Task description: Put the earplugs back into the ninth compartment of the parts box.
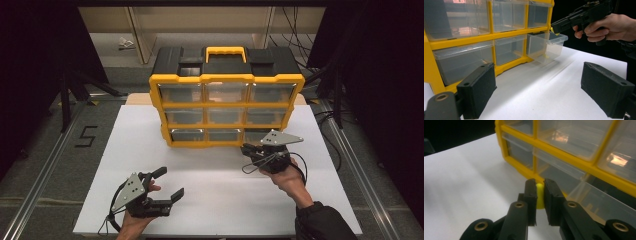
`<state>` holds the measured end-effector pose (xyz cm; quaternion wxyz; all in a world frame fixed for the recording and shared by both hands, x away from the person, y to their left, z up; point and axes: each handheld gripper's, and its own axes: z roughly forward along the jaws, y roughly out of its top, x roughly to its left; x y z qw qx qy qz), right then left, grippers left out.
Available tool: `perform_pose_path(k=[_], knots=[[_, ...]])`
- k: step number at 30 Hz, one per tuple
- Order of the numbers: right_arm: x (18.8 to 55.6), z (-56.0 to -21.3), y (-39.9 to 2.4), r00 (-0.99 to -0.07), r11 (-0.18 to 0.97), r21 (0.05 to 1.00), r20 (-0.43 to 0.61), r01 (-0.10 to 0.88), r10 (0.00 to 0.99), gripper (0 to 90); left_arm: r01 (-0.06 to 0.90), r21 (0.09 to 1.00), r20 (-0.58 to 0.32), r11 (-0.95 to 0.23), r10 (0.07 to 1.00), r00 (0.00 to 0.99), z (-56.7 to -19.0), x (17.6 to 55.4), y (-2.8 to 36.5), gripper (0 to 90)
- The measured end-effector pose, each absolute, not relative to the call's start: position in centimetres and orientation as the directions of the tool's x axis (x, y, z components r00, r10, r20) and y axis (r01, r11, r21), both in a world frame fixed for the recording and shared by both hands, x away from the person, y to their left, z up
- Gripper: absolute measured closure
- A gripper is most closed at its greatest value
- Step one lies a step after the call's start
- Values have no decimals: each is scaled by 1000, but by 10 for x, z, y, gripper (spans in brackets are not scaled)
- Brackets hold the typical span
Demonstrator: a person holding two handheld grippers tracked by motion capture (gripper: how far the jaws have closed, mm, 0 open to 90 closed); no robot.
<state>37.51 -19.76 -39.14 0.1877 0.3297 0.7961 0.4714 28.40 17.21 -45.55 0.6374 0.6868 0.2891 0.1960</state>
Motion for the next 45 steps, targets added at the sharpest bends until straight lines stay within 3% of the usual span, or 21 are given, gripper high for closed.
perform_pose_path(k=[27, 45], knots=[[398, -404, -222, -579, 223, 879, 71, 422, 812, 795, 148, 989, -98, -23, 649, 755, -456, 284, 172, 120], [397, -400, -222, -586, 192, 884, 107, 425, 803, 552, 150, 989, -101, -19, 649, 754, -456, 284, 172, 120]])
